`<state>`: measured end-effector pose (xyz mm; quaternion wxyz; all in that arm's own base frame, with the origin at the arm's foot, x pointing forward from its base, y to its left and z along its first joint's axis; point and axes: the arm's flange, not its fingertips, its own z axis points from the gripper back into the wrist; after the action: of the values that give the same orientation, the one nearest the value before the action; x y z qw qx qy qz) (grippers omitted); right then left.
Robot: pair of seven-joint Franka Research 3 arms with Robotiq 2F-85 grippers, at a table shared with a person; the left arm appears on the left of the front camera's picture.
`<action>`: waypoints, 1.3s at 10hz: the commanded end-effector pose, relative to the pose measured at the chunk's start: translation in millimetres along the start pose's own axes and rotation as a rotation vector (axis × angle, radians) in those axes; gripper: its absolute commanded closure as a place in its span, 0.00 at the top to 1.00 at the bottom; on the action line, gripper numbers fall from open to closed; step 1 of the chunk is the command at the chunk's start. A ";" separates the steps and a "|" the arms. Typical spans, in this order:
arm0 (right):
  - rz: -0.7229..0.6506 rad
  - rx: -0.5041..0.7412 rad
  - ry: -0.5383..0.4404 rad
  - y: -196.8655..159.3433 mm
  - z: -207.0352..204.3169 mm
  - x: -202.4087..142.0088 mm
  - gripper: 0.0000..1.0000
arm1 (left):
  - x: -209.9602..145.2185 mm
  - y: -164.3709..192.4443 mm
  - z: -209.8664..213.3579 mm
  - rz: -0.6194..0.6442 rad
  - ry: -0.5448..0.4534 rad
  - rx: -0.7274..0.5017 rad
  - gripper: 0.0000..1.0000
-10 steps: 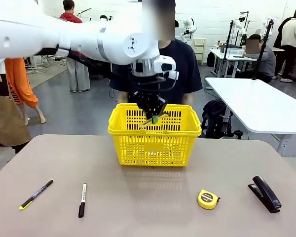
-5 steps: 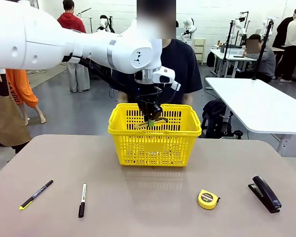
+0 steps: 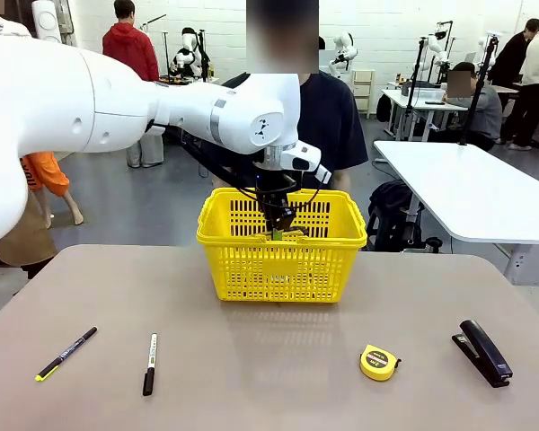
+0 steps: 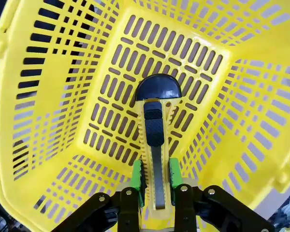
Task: Place the items the person wants into the basket.
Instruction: Pick up the item the person points to and place it in the Market Basket.
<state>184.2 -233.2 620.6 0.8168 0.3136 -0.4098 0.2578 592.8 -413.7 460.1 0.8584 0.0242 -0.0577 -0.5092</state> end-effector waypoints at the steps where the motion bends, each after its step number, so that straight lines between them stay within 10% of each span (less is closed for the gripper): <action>1: 0.013 0.023 -0.030 0.2 -0.9 2.2 1.00 | 12.7 13.0 -1.1 -0.009 0.014 0.013 0.26; 2: 0.013 0.023 -0.030 0.2 -0.9 2.2 1.00 | 13.3 14.4 -3.0 -0.005 0.019 0.012 0.32; 3: 0.013 0.023 -0.030 0.2 -0.9 2.2 1.00 | 13.2 14.1 -1.7 -0.011 0.017 0.016 0.86; 5: 0.013 0.023 -0.030 0.2 -0.9 2.2 1.00 | 12.0 13.5 -1.7 -0.017 0.015 0.023 1.00; 13: 0.013 0.023 -0.030 0.2 -0.9 2.2 1.00 | -14.2 4.3 40.1 0.053 -0.075 0.043 1.00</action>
<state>184.2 -233.1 620.5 0.8169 0.3136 -0.4096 0.2581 602.1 -410.4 479.1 0.8610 0.0285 -0.0814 -0.5012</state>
